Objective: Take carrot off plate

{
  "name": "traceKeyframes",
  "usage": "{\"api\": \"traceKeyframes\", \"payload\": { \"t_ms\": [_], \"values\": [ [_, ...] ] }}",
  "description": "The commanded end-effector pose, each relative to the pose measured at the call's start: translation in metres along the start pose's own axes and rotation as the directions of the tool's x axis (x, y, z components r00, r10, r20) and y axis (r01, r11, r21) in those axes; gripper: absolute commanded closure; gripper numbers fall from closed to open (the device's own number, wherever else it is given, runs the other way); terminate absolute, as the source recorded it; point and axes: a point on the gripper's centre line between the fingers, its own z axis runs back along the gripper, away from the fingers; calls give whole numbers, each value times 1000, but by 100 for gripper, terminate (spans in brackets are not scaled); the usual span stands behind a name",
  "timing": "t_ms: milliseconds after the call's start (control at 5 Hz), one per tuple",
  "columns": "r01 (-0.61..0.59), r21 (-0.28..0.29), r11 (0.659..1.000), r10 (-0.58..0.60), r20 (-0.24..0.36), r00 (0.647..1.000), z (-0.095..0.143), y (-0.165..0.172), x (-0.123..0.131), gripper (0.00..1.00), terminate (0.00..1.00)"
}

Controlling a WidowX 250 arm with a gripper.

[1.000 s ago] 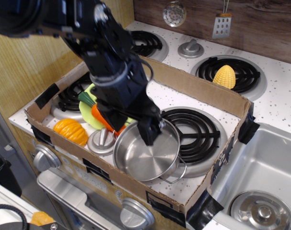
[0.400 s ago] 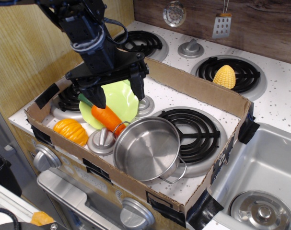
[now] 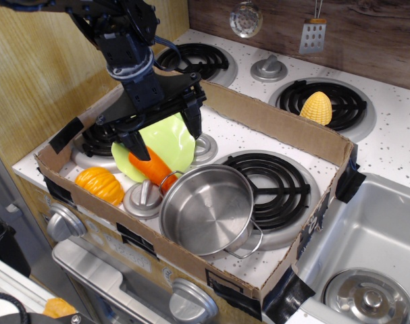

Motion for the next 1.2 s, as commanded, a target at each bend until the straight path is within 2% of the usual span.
{"api": "traceKeyframes", "payload": {
  "t_ms": [0,200,600,1000],
  "values": [
    [117,34,993,-120,88,989,-10,16,17,0,0],
    [154,23,988,-156,109,982,-20,28,22,0,0],
    [167,25,986,-169,107,980,-38,39,24,0,0],
    [182,29,983,-184,101,978,-40,32,31,0,0]
  ]
}}
